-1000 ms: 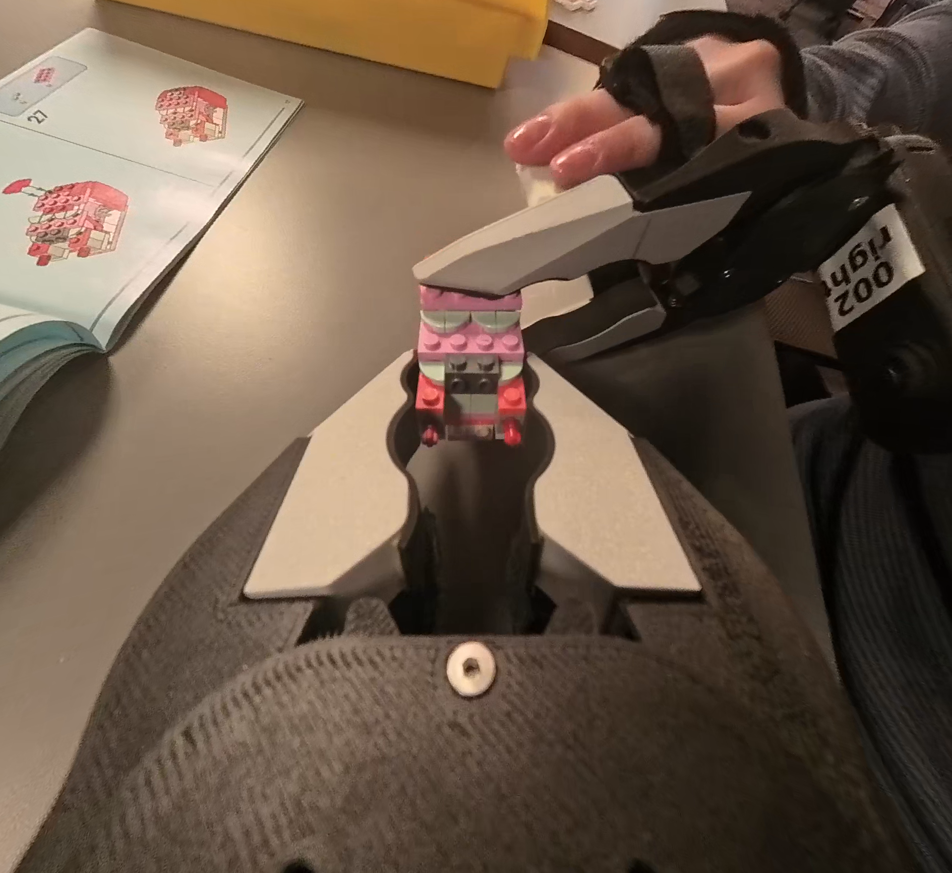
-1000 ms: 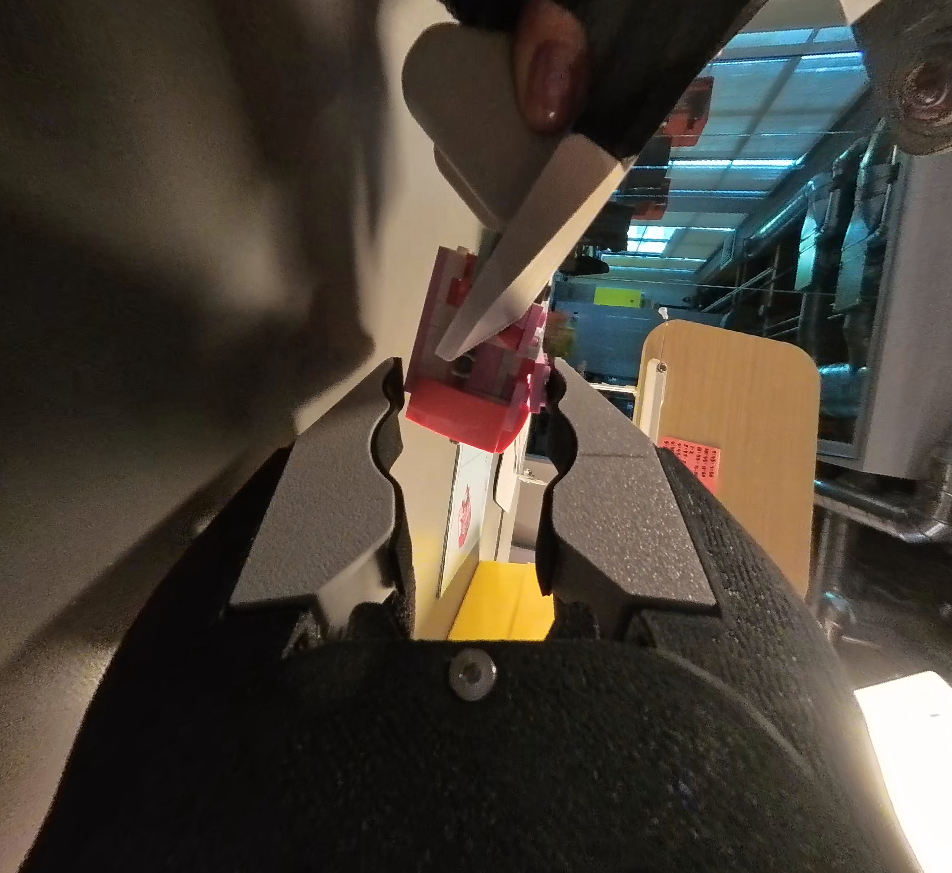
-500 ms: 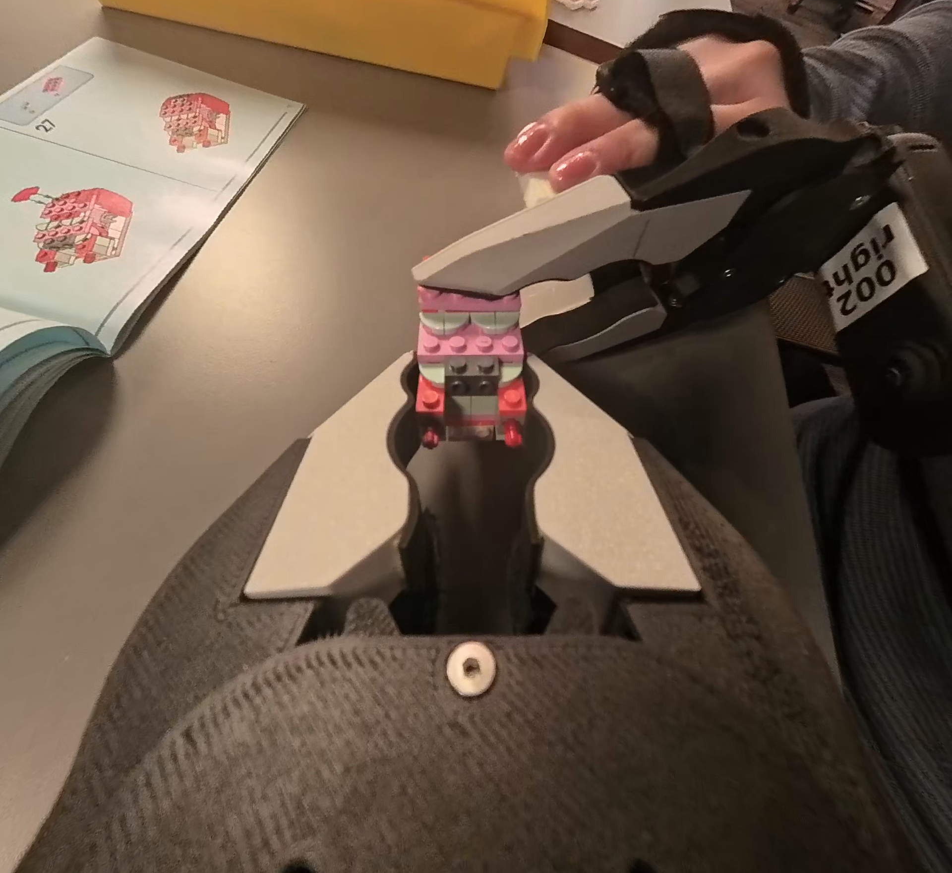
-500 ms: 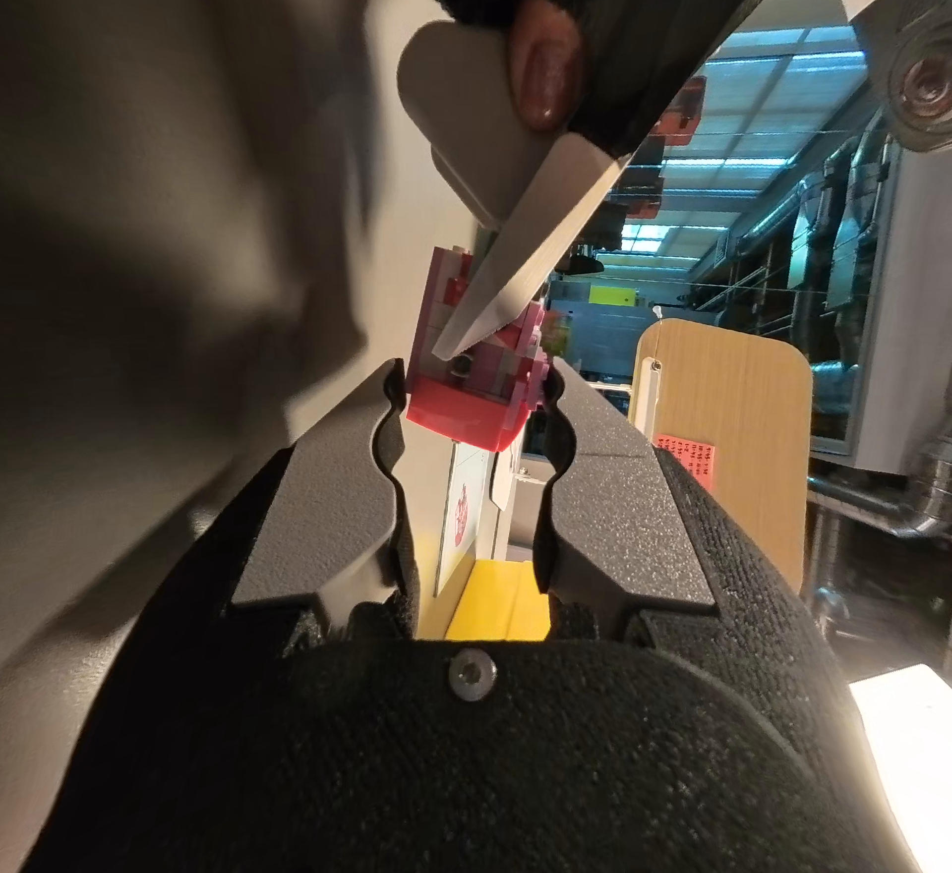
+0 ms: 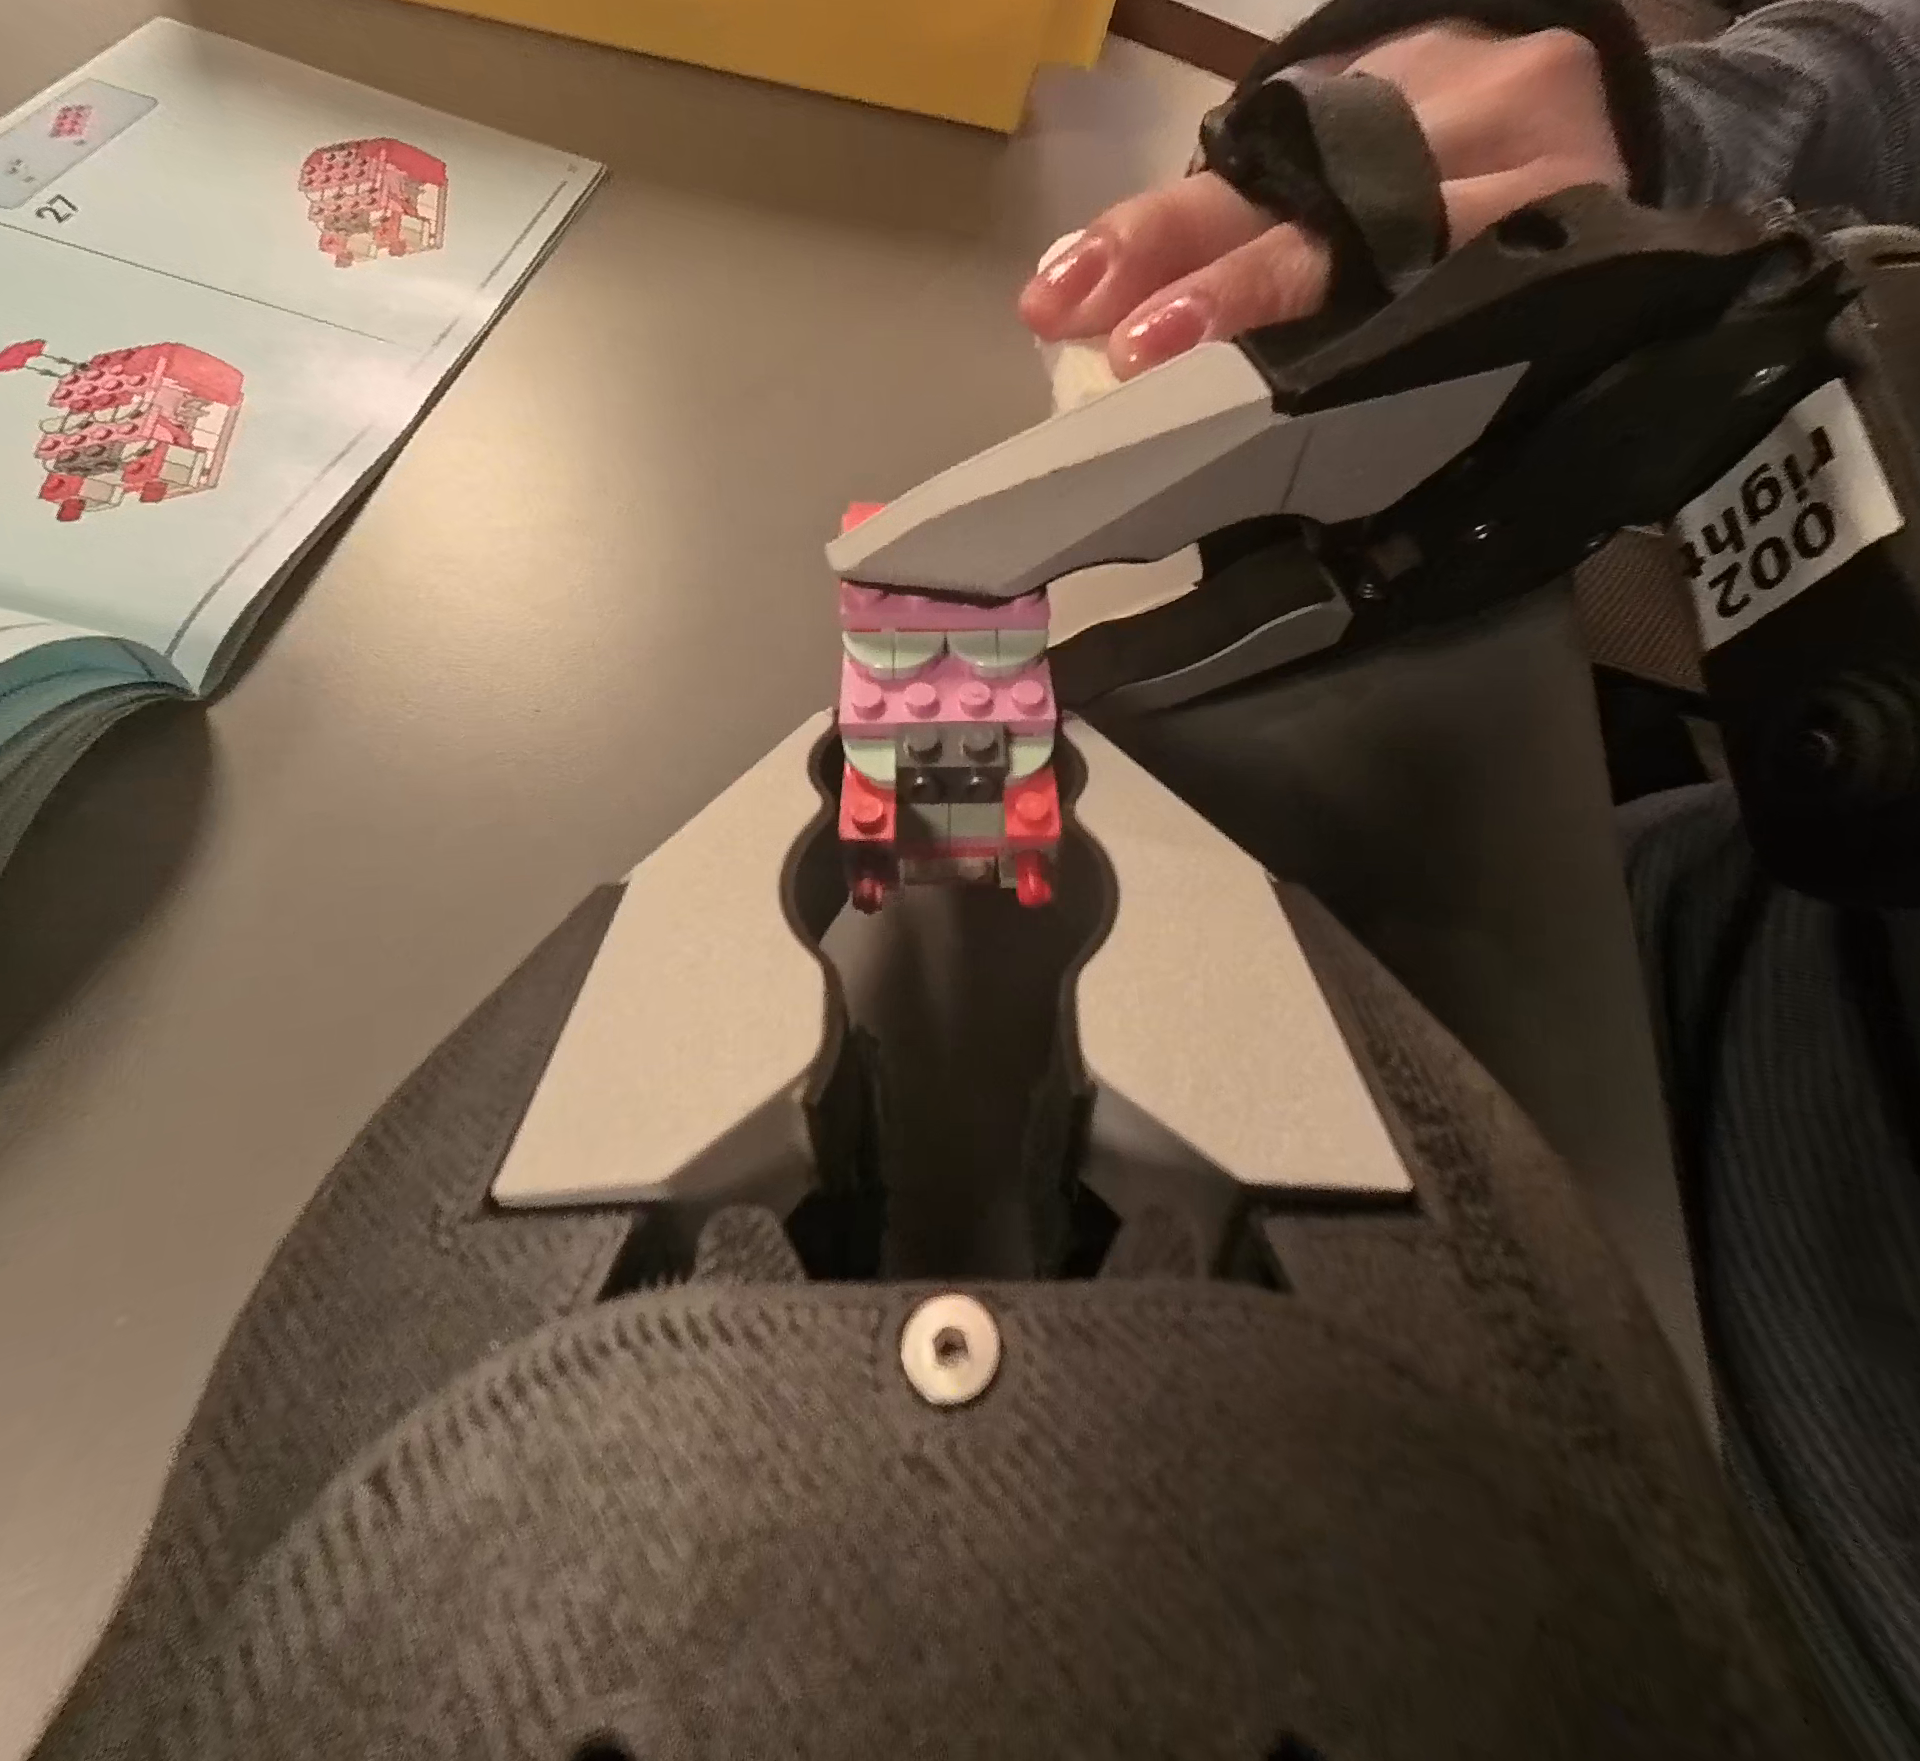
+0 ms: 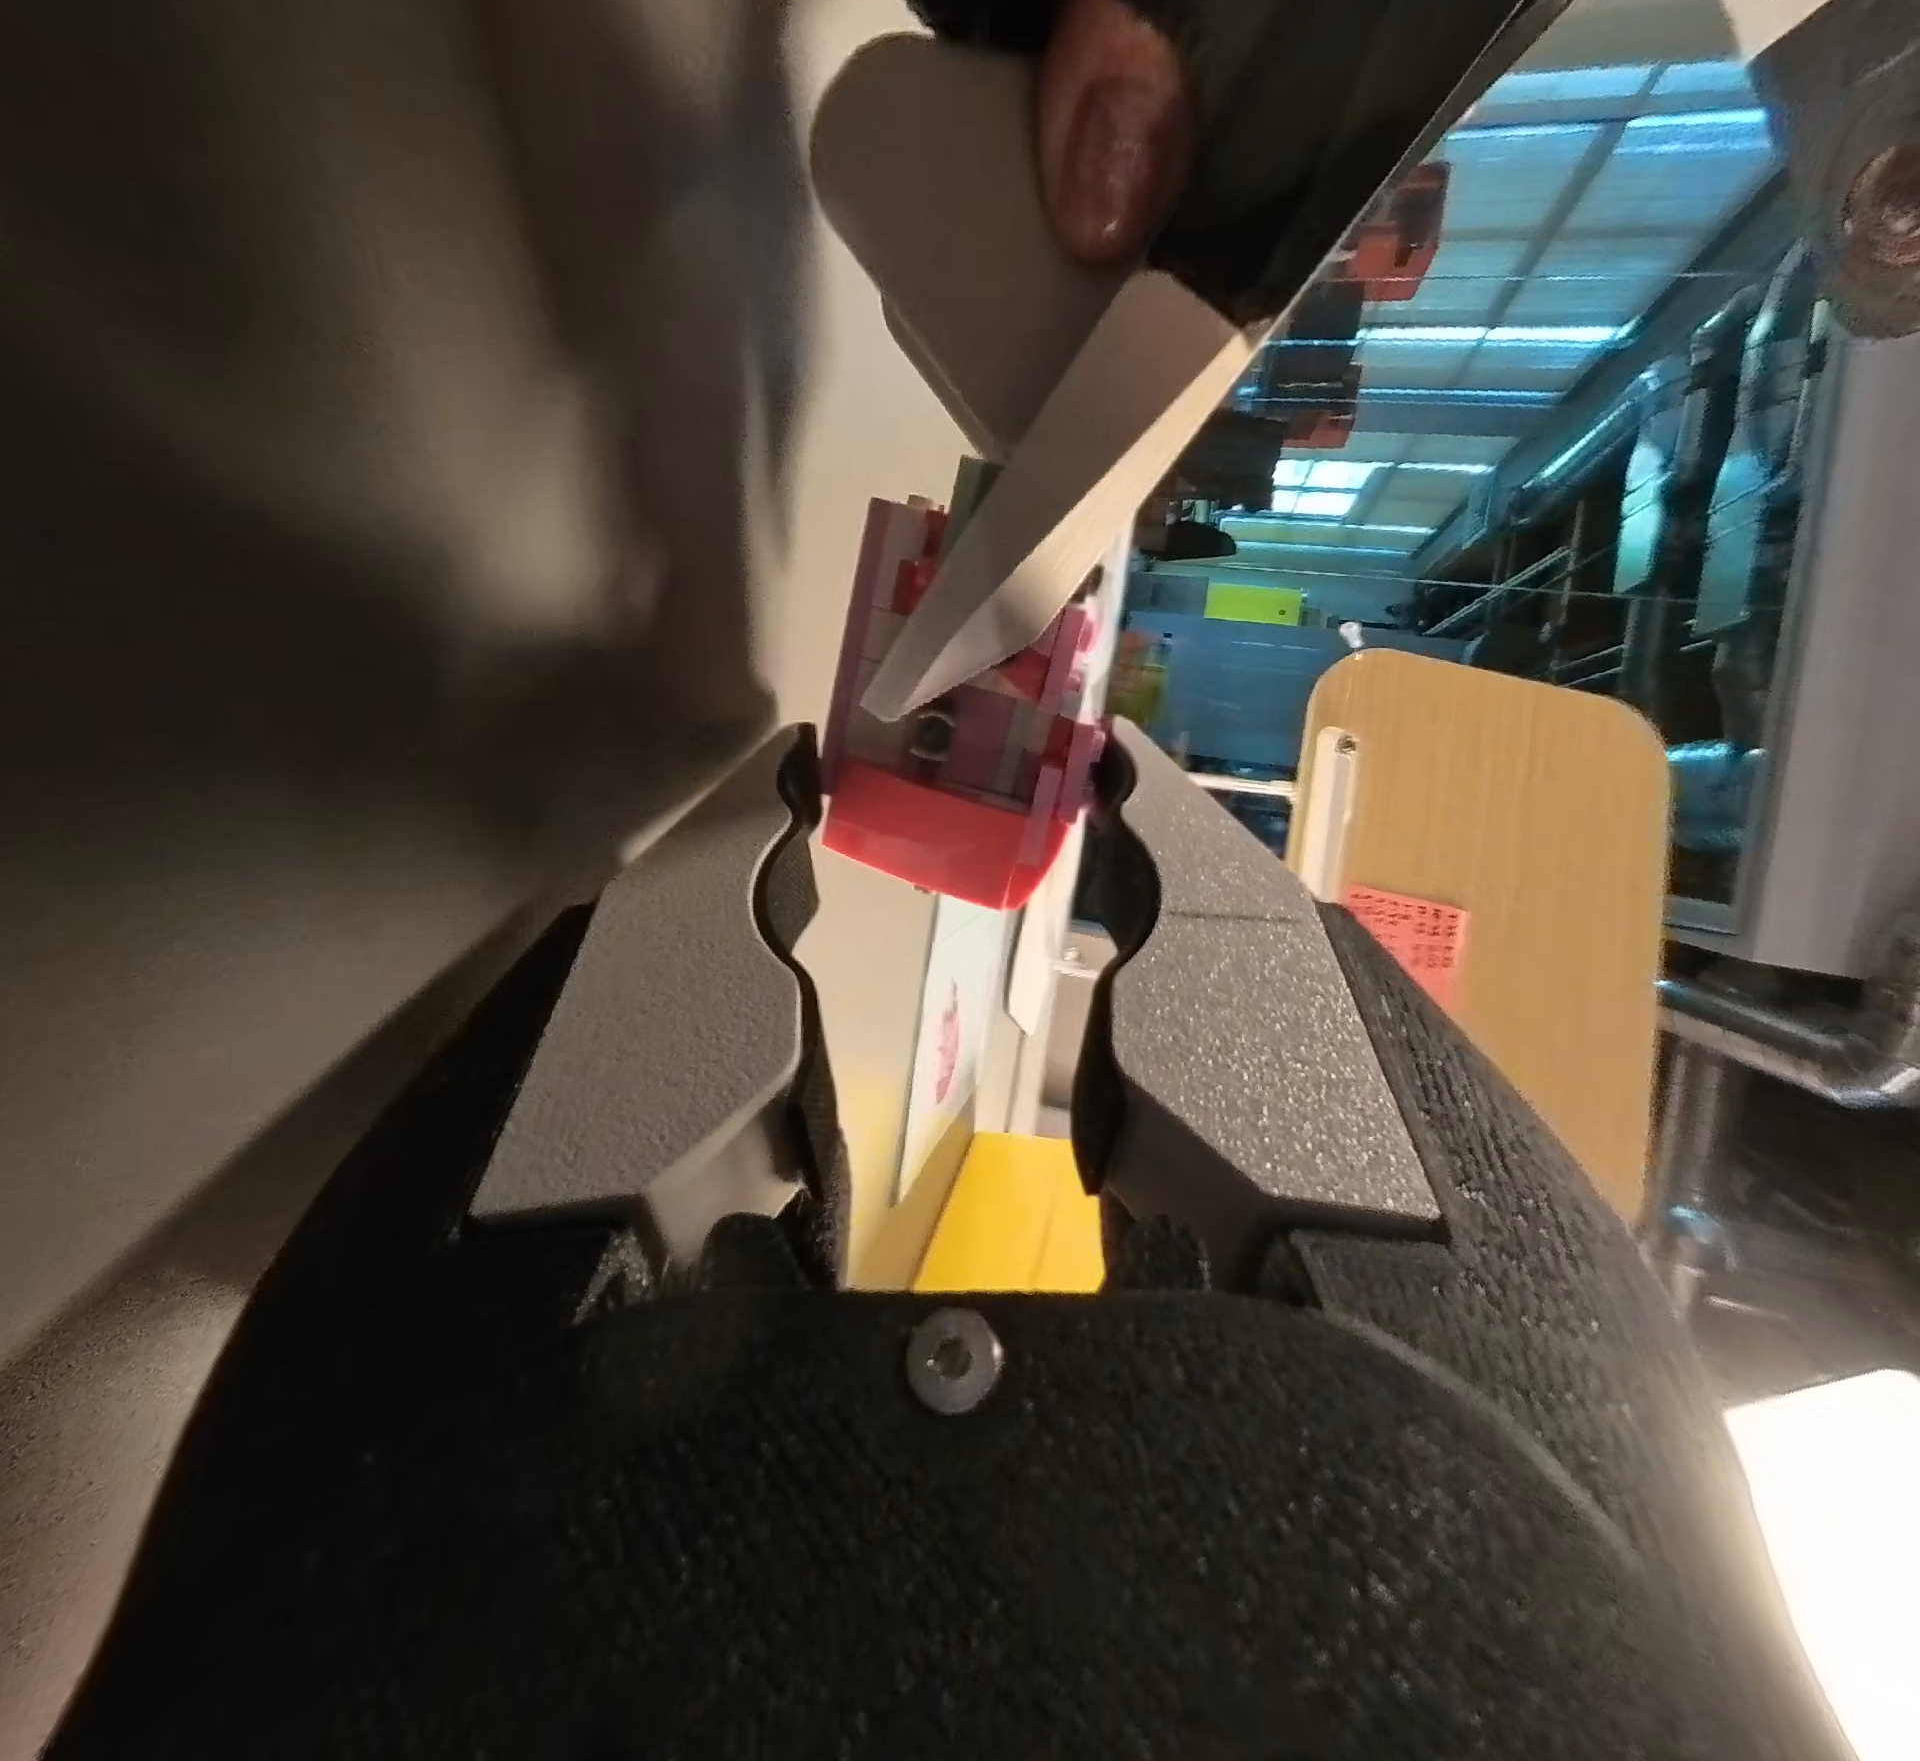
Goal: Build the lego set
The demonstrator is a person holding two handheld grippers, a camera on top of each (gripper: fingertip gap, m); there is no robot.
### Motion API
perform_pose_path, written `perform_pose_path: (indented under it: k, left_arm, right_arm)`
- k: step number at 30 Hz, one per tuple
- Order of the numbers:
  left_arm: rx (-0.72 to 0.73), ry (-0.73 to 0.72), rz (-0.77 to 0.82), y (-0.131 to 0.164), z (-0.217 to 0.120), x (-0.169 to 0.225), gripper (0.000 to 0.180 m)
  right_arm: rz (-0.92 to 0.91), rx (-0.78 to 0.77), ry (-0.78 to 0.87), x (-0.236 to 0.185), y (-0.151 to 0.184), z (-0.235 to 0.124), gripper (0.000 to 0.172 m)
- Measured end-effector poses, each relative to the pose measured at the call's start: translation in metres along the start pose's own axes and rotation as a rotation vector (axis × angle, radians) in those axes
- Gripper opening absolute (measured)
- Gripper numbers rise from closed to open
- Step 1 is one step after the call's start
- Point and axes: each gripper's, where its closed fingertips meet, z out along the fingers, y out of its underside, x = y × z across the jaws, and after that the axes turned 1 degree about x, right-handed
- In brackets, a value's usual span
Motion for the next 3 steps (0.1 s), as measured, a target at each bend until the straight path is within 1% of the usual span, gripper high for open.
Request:
perform_pose_path:
  k: [3]
  left_arm:
    - [0.002, 0.01, -0.02, -0.0002, 0.0004, 0.0, 0.035]
  right_arm:
    - [0.015, -0.006, -0.01, -0.002, 0.002, 0.0013, 0.051]
